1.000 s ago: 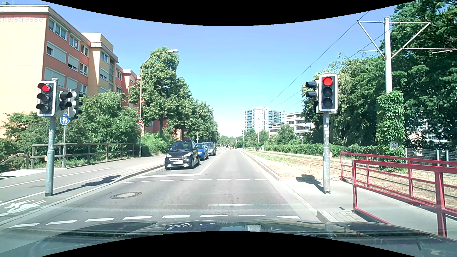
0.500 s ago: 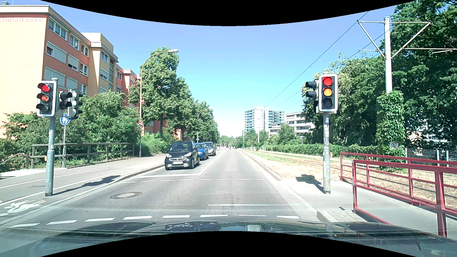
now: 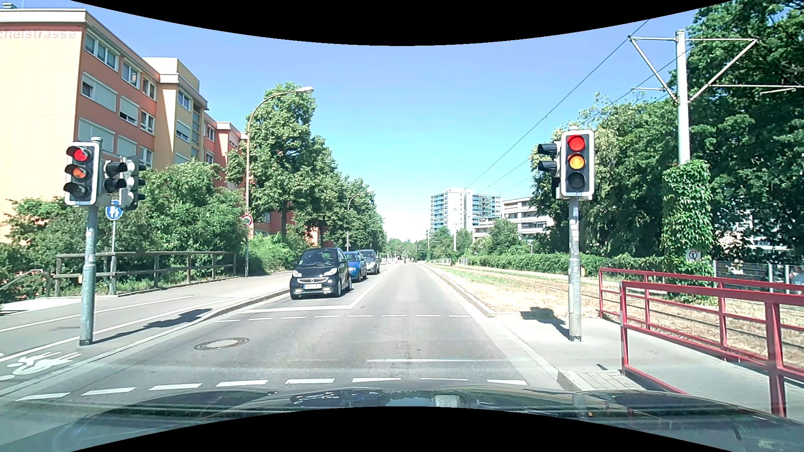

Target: Follow the waypoints while adhering to traffic rules and regulations

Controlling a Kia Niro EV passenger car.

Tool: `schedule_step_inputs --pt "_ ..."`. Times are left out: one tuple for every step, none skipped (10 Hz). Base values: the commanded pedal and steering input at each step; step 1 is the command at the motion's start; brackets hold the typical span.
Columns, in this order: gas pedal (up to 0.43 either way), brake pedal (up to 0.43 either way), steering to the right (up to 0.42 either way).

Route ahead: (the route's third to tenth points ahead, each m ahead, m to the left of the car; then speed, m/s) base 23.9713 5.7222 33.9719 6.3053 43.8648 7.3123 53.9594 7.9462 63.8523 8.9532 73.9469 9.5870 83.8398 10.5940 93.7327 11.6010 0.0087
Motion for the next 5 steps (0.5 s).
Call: schedule_step_inputs --pt "0.0 0.0 0.006" --pt "0.209 0.0 0.006" --pt "0.26 0.0 0.006" --pt "0.287 0.0 0.006" --pt "0.339 0.0 0.006"
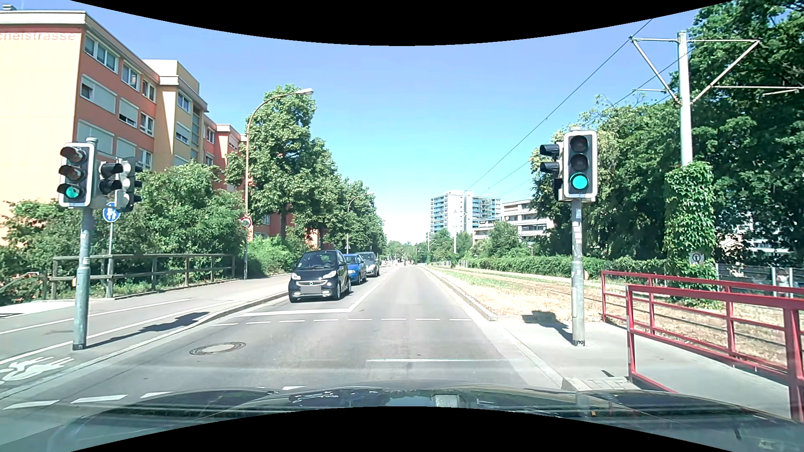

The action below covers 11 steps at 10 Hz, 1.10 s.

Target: Follow the waypoints while adhering to traffic rules and regulations

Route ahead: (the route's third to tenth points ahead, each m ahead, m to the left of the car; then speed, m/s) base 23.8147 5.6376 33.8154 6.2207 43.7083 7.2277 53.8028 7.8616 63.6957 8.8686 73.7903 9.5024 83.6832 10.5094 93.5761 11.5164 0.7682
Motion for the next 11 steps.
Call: schedule_step_inputs --pt "0.37 0.0 0.006" --pt "0.378 0.0 0.006" --pt "0.378 0.0 0.006" --pt "0.39 0.0 0.006" --pt "0.39 0.0 0.006" --pt "0.39 0.0 0.006" --pt "0.39 0.0 0.006" --pt "0.39 0.0 0.006" --pt "0.39 0.0 0.006" --pt "0.39 0.0 0.006" --pt "0.39 0.0 0.006"
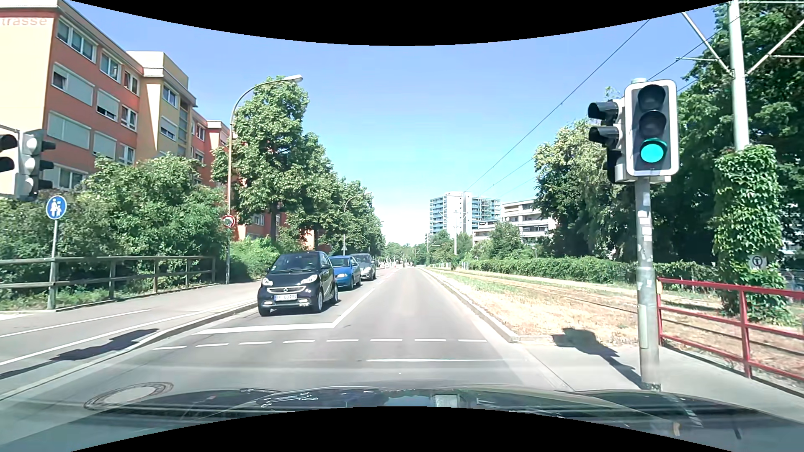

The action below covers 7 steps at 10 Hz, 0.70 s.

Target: Follow the waypoints while adhering to traffic rules and regulations

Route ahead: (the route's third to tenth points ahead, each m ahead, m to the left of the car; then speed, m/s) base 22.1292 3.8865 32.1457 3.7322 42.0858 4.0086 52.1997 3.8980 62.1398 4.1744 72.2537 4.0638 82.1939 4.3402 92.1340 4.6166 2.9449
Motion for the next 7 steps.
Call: schedule_step_inputs --pt "0.39 0.0 0.006" --pt "0.39 0.0 0.006" --pt "0.39 0.0 0.006" --pt "0.39 0.0 0.006" --pt "0.378 0.0 0.007" --pt "0.378 0.0 0.009" --pt "0.378 0.0 0.009"
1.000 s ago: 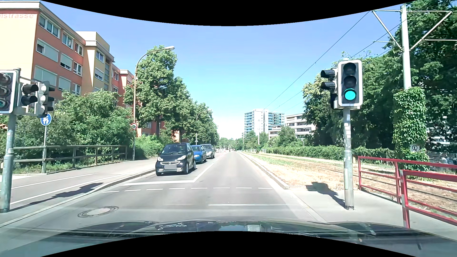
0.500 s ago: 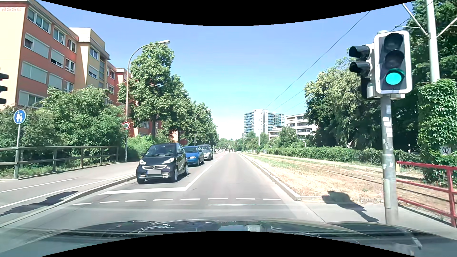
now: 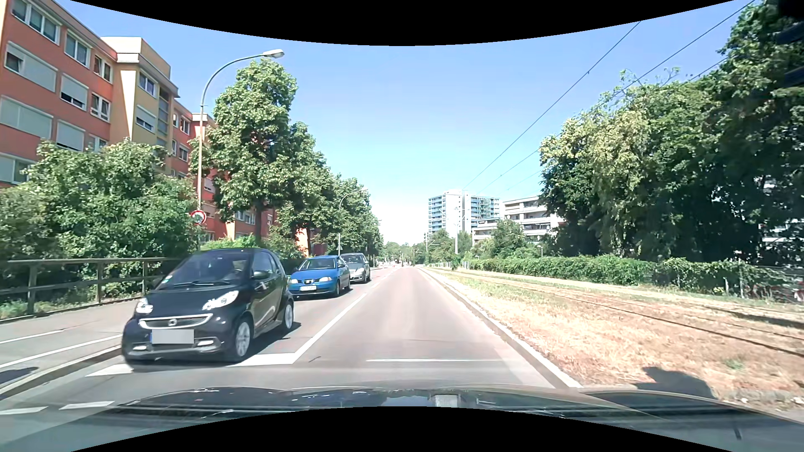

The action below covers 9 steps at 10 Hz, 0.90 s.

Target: Follow the waypoints while adhering to traffic rules and regulations

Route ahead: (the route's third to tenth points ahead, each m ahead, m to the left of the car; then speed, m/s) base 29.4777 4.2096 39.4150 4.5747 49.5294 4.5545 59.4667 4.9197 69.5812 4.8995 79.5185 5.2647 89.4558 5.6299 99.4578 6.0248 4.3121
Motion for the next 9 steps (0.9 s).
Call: schedule_step_inputs --pt "0.378 0.0 0.009" --pt "0.37 0.0 0.009" --pt "0.35 0.0 0.009" --pt "0.35 0.0 0.008" --pt "0.331 0.0 0.008" --pt "0.331 0.0 0.008" --pt "0.311 0.0 0.005" --pt "0.311 0.0 0.002" --pt "0.299 0.0 -0.003"
